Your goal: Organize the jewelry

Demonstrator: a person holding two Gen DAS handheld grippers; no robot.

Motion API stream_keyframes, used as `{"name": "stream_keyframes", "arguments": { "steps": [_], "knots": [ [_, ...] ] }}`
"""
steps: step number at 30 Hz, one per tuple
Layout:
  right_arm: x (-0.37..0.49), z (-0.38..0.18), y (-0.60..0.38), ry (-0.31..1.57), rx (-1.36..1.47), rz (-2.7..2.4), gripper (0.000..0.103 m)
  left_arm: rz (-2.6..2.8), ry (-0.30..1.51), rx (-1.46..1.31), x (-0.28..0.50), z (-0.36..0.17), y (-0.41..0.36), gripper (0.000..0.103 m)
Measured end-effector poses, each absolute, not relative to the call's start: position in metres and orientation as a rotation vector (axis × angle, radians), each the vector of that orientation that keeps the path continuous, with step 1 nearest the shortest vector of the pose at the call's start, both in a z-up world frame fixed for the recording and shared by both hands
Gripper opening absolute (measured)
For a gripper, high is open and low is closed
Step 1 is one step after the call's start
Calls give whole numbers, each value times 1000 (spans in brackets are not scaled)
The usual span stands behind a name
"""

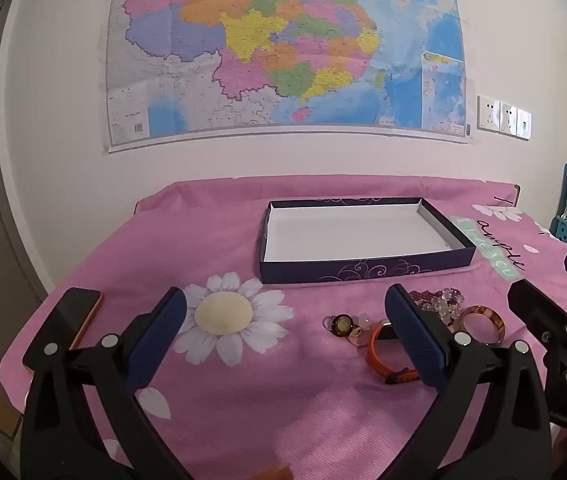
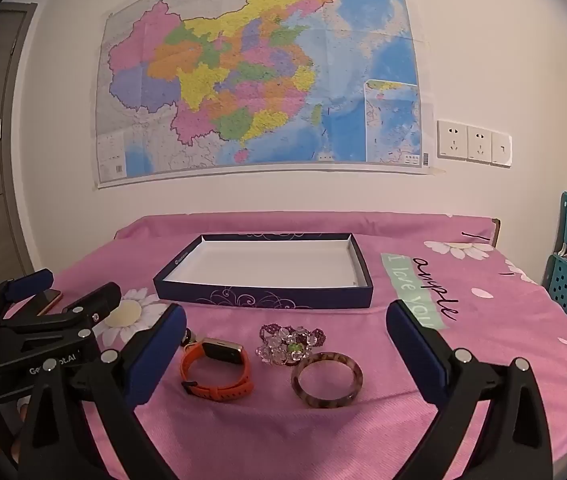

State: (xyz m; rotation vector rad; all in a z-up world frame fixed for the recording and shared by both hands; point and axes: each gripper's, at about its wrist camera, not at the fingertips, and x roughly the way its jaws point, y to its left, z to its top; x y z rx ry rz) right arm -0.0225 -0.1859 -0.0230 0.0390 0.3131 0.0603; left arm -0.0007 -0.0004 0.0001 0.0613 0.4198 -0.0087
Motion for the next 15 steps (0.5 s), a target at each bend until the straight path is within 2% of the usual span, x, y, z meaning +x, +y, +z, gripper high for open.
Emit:
{"name": "stream_keyframes", "arguments": {
  "steps": [15],
  "knots": [
    [-22, -23, -187, 327, 35, 55, 97, -14, 435, 54, -1, 0, 1, 98]
  ]
}}
